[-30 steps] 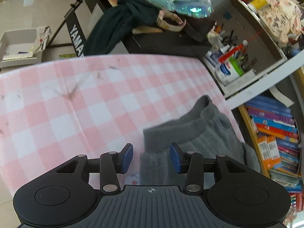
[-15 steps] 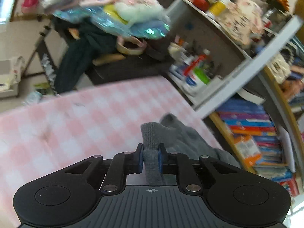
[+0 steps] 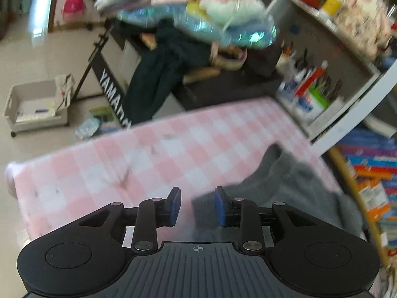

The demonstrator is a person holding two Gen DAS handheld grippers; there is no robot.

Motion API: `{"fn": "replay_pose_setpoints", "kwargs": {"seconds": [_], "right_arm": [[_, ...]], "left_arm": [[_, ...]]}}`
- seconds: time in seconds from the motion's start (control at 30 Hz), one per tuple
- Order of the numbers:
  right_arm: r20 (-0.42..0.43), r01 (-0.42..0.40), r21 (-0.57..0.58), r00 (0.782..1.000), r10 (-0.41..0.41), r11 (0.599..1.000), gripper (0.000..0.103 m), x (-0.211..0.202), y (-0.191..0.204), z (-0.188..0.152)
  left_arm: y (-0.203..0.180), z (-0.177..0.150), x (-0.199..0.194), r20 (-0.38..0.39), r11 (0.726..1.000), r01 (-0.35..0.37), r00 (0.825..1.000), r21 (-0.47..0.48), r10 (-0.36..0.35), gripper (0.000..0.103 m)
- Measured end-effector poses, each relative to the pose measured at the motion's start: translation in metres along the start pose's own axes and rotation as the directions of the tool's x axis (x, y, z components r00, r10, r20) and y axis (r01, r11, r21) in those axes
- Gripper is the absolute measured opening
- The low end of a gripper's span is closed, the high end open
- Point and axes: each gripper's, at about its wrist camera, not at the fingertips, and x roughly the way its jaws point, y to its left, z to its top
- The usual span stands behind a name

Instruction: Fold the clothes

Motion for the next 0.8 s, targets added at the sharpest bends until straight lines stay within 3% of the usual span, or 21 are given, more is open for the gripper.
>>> {"fn": "replay_pose_setpoints", "kwargs": {"seconds": [0.07, 0.17, 0.27, 0.37, 0.43, 0.53, 0.57, 0.73, 0.77, 0.8], "right_arm": [[0.026, 0.008, 0.005, 1.0, -0.008, 1.0, 0.029, -0.005, 0.001, 0.002], [0.08, -0.007, 0.035, 0.997, 0.004, 0.999, 0.053, -0.012, 0.002, 0.007], [0.07, -0.045, 0.07, 0.997, 0.041, 0.997, 0.066, -0.008, 0.005, 0.011], [0.04, -0.057, 0.069, 0.998, 0.055, 0.996, 0.067, -0.002, 0.013, 0.008], [0.014, -0.057, 0.075, 0.998, 0.056, 0.996, 0.059, 0.003, 0.017, 0.003], [0.004, -0.084, 0.078, 0.997, 0.083, 0.993, 0.032, 0.002, 0.02, -0.003], [0.006, -0.11, 0.079, 0.994, 0.11, 0.991, 0.016, -0.001, 0.021, -0.003], [0.019, -0.095, 0.038, 0.995, 0.095, 0.995, 0.015, -0.023, 0.025, -0.004], [-0.005, -0.087, 0.045, 0.996, 0.087, 0.995, 0.016, -0.018, 0.023, -0.006], [-0.032, -0.078, 0.057, 0.996, 0.08, 0.995, 0.024, -0.011, 0.02, -0.008]], "left_arm": [[-0.008, 0.0, -0.007, 0.003, 0.993, 0.111, 0.994, 0.035, -0.111, 0.029], [-0.027, -0.008, 0.002, -0.119, 0.964, 0.243, 0.966, 0.106, -0.23, 0.029], [-0.036, -0.022, 0.02, -0.195, 0.962, 0.247, 0.955, 0.118, -0.222, 0.028], [-0.033, -0.031, 0.034, -0.222, 0.975, 0.197, 0.96, 0.103, -0.17, 0.022], [-0.027, -0.032, 0.04, -0.227, 0.986, 0.138, 0.967, 0.093, -0.114, 0.016], [-0.014, -0.029, 0.039, -0.208, 0.994, 0.095, 0.975, 0.047, -0.083, 0.01], [-0.014, -0.027, 0.039, -0.203, 0.995, 0.082, 0.977, 0.052, -0.069, 0.01], [-0.014, -0.02, 0.038, -0.193, 0.996, 0.043, 0.981, 0.083, -0.026, 0.01], [-0.014, -0.021, 0.038, -0.193, 0.995, 0.045, 0.981, 0.087, -0.027, 0.01], [-0.014, -0.022, 0.039, -0.192, 0.995, 0.046, 0.981, 0.091, -0.028, 0.01]]}}
